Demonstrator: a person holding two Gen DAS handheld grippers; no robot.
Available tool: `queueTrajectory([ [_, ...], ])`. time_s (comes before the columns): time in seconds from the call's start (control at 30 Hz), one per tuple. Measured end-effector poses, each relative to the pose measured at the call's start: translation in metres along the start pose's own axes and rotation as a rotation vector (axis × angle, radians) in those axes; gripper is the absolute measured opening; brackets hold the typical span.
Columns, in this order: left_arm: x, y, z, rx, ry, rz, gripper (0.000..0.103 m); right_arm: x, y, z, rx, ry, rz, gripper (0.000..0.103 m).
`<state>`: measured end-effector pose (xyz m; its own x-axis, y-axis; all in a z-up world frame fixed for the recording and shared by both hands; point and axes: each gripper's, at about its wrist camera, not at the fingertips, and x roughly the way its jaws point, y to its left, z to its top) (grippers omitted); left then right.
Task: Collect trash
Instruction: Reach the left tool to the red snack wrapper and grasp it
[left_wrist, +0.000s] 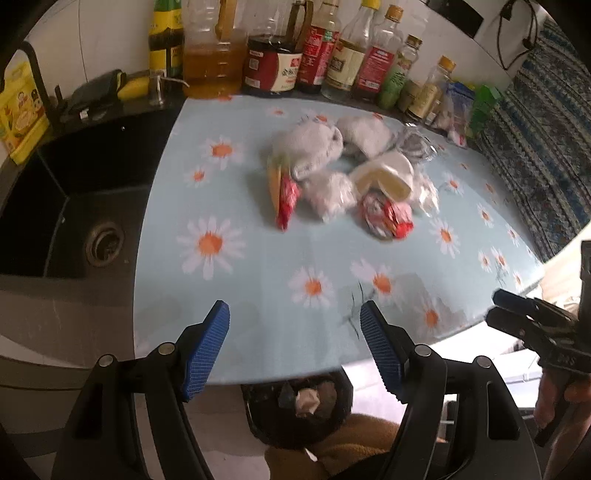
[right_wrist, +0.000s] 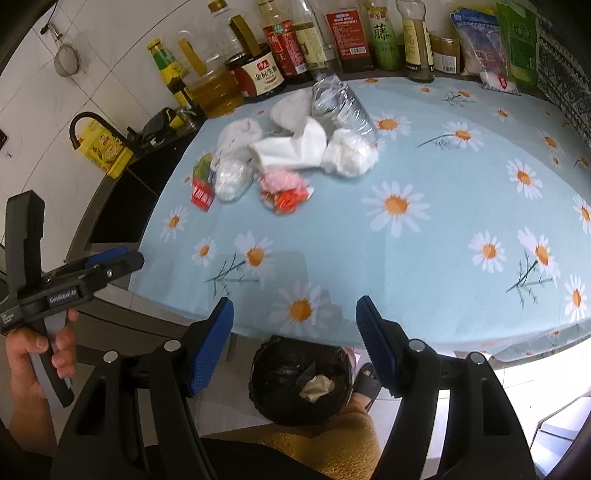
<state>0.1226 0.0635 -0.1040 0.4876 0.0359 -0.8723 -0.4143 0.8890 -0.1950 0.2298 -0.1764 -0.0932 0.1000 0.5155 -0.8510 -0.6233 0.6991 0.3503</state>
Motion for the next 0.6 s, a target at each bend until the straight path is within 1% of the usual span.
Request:
queueTrajectory([
  [0.2, 0.019, -0.008, 0.029, 0.027, -0.016, 0.042, 0.071, 0.001, -0.020, 0.009, 0.007, -0.002, -0.003, 0.069],
  [0.27, 0.024, -0.009, 0.036, 0.028, -0.014, 0.043, 0.071, 0.002, -0.026, 0.012, 0.017, -0.004, -0.001, 0.069],
  [0.37, 0.036, -0.010, 0.049, 0.034, -0.012, 0.073, 0.071, 0.003, -0.034, 0.017, 0.024, -0.005, 0.002, 0.069],
  [0.5, 0.050, -0.010, 0.064, 0.038, -0.004, 0.087, 0.071, 0.006, -0.045, 0.024, 0.034, -0.001, 0.005, 0.069],
  [0.6, 0.060, -0.004, 0.072, 0.026, 0.015, 0.130, 0.071, 0.009, -0.050, 0.030, 0.035, 0.003, 0.000, 0.069],
])
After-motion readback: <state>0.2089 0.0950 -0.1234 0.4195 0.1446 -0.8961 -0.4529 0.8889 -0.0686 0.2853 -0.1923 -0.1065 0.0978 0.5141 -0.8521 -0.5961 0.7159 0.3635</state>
